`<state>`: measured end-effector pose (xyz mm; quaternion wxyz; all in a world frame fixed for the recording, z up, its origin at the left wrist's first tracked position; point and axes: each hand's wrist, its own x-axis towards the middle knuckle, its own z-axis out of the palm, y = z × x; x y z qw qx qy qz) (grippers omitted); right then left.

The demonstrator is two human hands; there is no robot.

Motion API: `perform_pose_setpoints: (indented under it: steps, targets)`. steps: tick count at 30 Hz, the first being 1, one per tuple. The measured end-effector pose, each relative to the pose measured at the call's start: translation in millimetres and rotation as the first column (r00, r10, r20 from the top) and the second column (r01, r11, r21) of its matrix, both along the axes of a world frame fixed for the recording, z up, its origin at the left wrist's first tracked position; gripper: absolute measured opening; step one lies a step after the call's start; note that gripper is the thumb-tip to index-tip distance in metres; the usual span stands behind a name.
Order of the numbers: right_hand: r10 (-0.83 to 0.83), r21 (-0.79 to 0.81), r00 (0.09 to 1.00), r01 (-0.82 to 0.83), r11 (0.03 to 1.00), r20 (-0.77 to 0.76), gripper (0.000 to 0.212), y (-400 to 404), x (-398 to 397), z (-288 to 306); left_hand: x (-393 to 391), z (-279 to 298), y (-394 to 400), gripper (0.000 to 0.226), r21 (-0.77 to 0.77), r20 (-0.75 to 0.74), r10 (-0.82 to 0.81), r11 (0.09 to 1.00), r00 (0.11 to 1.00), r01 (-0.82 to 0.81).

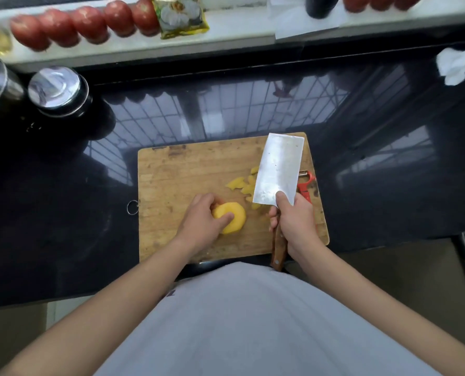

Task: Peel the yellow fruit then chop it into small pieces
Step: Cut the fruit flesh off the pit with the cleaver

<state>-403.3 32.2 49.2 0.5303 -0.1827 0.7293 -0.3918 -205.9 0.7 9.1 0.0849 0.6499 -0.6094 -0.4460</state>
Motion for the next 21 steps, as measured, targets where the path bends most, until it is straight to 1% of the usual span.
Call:
perform_pose_setpoints:
  steps: [2, 5, 7, 10, 12, 15, 17, 21]
  targets:
    - [0.005, -0.007, 1.000, -0.005, 1.000, -0.007, 0.016, 3, -7, 6, -2, 5, -8, 0.027, 0.016, 0.031, -0.048, 0.999, 0.998, 0.048]
    - [0.008, -0.001, 1.000, -0.008, 1.000, -0.009, 0.014, 6, -15, 13, -6, 17, -20, 0.026, 0.069, 0.129, -0.140, 0.989, 0.982, 0.132]
    - [0.008, 0.002, 1.000, -0.008, 1.000, -0.016, 0.013, 7, -17, 16, -14, 29, -25, 0.029, 0.120, 0.211, -0.236, 0.969, 0.949, 0.214]
    - [0.026, -0.003, 0.999, -0.026, 1.000, -0.033, 0.013, 7, -18, 20, -29, 41, -27, 0.042, 0.213, 0.307, -0.367, 0.926, 0.878, 0.312]
    - [0.044, -0.006, 0.998, -0.044, 0.999, -0.045, 0.011, 6, -17, 24, -37, 44, -28, 0.047, 0.229, 0.368, -0.402, 0.913, 0.838, 0.337]
    - [0.057, -0.012, 0.997, -0.058, 0.998, -0.054, 0.008, 3, -17, 29, -44, 47, -31, 0.035, 0.211, 0.440, -0.454, 0.891, 0.775, 0.402]
    - [0.060, -0.015, 0.996, -0.061, 0.998, -0.065, 0.010, 2, -17, 31, -45, 49, -33, 0.030, 0.204, 0.457, -0.472, 0.881, 0.754, 0.428]
    - [0.071, -0.014, 0.995, -0.072, 0.997, -0.073, 0.014, 4, -17, 32, -46, 53, -35, 0.035, 0.227, 0.475, -0.511, 0.858, 0.717, 0.461]
